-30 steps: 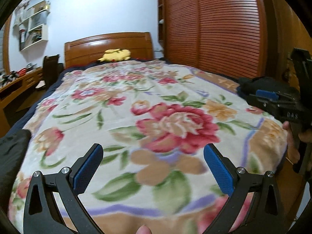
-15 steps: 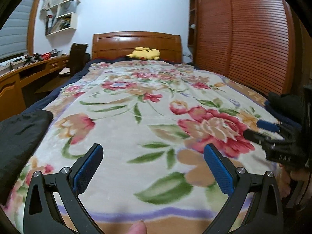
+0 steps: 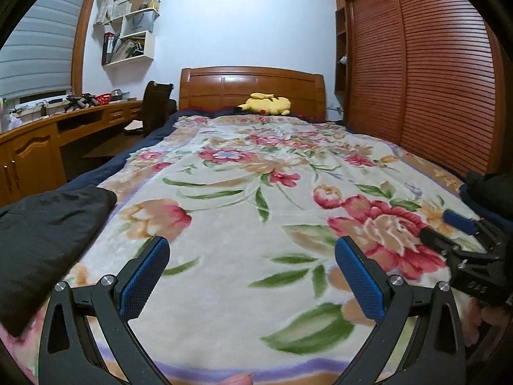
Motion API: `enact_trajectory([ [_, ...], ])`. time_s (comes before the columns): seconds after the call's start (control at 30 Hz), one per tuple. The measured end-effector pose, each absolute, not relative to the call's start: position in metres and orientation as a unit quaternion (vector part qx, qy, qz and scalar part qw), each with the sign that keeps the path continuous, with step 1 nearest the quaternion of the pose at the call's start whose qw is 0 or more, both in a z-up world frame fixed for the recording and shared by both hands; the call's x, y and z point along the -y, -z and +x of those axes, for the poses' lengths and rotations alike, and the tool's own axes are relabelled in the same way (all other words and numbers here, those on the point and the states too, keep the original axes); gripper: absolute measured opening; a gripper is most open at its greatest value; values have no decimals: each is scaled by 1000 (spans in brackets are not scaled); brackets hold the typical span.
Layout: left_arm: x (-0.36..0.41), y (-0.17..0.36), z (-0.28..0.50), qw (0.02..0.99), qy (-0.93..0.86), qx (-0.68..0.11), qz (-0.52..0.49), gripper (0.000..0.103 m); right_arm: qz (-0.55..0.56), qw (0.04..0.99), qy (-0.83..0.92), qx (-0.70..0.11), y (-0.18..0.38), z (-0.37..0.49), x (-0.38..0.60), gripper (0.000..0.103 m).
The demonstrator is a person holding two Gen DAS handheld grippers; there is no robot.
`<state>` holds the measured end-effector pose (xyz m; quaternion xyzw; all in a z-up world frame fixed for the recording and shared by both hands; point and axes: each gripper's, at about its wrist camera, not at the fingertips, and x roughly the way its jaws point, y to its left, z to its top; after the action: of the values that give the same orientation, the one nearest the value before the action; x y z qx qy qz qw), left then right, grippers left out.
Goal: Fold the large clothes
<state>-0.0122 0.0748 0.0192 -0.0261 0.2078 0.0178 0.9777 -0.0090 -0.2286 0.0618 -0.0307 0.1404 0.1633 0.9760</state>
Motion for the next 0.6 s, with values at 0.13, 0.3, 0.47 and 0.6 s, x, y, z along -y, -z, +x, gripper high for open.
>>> enact_trajectory([
  [0.13,-73,-12,-13,976,-19,-215,-17,103,-31,978,-162,-125,-49,-19,229,81],
  [0.3,-69,-7,-15,975,-13,-223,-12,103,-19,979,-162,-125,-42,-20,233,81],
  [0.47,-67,-6,-16,975,-11,-223,-10,103,-12,979,-159,-124,-40,-17,234,81],
  [0.6,-65,-5,-17,975,-11,-223,-10,103,-8,979,-162,-124,-41,-16,231,81],
])
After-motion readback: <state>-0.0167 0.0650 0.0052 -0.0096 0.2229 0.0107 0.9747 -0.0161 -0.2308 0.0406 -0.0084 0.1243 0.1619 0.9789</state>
